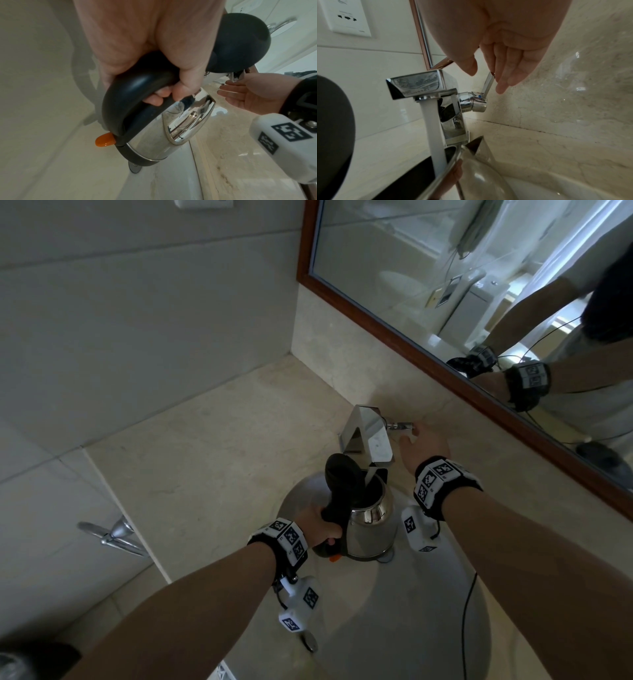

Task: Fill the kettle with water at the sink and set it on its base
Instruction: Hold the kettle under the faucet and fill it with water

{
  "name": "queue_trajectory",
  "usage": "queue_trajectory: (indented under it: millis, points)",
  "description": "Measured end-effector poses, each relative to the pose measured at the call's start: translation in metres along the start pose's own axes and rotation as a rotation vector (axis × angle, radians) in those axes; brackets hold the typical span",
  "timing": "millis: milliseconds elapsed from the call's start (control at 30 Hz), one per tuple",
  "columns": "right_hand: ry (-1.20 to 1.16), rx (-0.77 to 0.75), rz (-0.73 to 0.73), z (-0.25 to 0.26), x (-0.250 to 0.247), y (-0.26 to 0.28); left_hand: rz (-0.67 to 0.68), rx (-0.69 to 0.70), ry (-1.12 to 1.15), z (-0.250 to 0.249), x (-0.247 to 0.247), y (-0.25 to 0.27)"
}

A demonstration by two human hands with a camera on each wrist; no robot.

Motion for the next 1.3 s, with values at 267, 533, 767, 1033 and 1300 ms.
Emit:
queue_trajectory:
  millis: [267,533,767,1033,1300]
  points:
    - [-0.033,0.002,-0.012,-0.0016,0.0024,-0.0042,0.001,0.007,-0.027,0.0030,-0.0005,-0.0038]
    - [-0.057,-0.008,-0.012,-0.0029,0.0036,-0.0058,0.026,-0.039,0.001,0.0009,0.0002,-0.0035]
    - [-0.039,0.005,-0.002,-0.0022,0.0046,-0.0047,0.032,-0.028,0.017,-0.0001,0.0005,-0.0025]
    - [-0.028,0.010,-0.001,-0.0031,0.0068,-0.0049,-0.006,-0.007,-0.033,0.0025,-0.0009,-0.0061]
    - [-0.007,0.016,0.041,-0.0018,0.0069,0.0000,0.013,-0.017,-0.027,0.0011,0.0002,-0.0021]
Point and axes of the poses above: each hand's wrist, its own y-axis away from the middle knuckle, its own x-axis out of the palm, z = x × y, the point moved 2 cm from there along -y, towards the middle knuckle, and after that the axes turned 12 degrees about z, right-handed, at the moved point
